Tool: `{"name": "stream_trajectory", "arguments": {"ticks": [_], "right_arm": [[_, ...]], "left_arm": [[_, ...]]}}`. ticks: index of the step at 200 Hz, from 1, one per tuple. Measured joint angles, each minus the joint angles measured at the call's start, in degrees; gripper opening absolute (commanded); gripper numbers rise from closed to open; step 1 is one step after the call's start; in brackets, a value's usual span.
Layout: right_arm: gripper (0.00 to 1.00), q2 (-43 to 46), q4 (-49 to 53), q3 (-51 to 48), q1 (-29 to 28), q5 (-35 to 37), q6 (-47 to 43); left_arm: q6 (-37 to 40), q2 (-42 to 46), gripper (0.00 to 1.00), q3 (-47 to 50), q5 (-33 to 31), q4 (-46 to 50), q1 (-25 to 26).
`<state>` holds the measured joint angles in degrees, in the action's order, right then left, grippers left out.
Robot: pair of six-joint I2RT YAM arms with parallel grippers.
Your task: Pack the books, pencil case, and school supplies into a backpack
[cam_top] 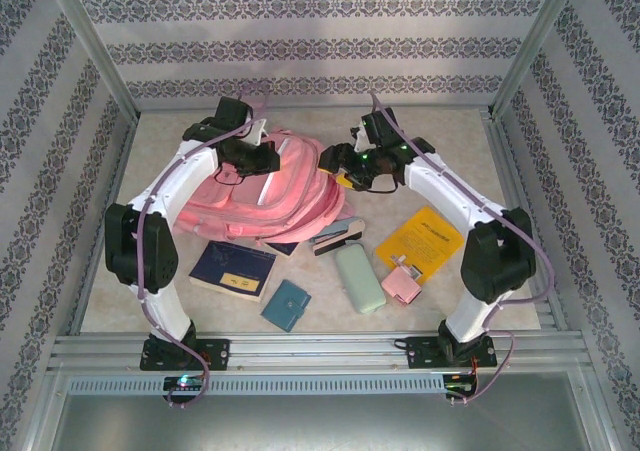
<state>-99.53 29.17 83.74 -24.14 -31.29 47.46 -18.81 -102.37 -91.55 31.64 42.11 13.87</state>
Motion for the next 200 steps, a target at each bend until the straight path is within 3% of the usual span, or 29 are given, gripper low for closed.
{"name": "stream_trajectory", "arguments": {"ticks": [56, 92, 126, 160, 200], "right_arm": [[0.59, -6.01, -5.62, 0.72, 0.02, -2.99, 4.92], [0.47, -8.59, -19.74, -2.71, 0.0, -8.04, 13.79], [0.27, -9.29, -32.81, -7.45, 0.04, -10.91, 22.6], [0.12, -9.29, -47.5, -11.78, 0.37, -13.25, 31.26], [0.0, -9.29, -54.71, -12.9, 0.26, -13.68, 36.02]], "left_arm": [[-0.13, 0.22, 0.0, 0.02, 2.95, 0.35, -0.79], [-2.25, 0.48, 0.0, 0.85, 5.99, -0.68, -0.92], [-4.44, 1.51, 0.0, 2.21, 7.37, -1.51, -1.22], [-6.34, 3.39, 0.43, 2.69, 6.1, -1.68, -2.36], [-6.54, 6.97, 0.58, 1.9, 0.35, 2.1, -1.53]]}}
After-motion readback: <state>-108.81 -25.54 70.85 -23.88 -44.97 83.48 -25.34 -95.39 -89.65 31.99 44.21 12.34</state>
